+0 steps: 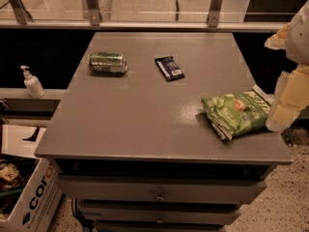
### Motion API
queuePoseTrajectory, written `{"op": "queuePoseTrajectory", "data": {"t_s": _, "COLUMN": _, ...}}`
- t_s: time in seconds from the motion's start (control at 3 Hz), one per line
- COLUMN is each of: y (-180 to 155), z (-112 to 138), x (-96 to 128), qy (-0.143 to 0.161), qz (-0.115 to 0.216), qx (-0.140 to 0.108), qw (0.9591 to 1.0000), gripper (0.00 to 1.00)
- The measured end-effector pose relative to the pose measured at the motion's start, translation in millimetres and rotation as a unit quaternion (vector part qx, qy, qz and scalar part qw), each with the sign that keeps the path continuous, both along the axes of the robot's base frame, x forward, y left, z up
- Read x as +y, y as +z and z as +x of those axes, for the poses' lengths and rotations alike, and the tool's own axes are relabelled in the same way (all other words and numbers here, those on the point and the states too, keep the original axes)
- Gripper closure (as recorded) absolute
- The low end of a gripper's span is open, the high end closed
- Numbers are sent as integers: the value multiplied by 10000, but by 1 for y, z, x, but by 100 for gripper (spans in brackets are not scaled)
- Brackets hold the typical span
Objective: Place green can upright
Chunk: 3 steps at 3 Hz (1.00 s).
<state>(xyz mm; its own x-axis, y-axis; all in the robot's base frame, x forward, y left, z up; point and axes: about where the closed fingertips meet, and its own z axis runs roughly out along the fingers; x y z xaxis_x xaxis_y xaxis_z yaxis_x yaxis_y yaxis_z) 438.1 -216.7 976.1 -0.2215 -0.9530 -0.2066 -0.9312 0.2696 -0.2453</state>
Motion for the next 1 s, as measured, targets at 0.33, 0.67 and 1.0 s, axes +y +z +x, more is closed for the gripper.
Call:
{"op": "queuePoseTrajectory", "data": {"t_s": 0.33, "y": 0, "z": 0, "x": 0, "qy": 0, "qz": 0, "qx": 0, "qw": 10000, "gripper": 0}}
{"op": "queuePoseTrajectory", "data": {"t_s": 0.67, "y": -1, "z": 17, "x": 28, "qy": 121, "qz": 34, "qx": -228, "qw": 9997, "gripper": 0}}
{"op": "queuePoseTrajectory", "data": {"t_s": 1.0, "y": -13, "z": 49, "x": 72, "qy": 315, "qz": 128, "qx": -432, "qw": 9985, "gripper": 0}}
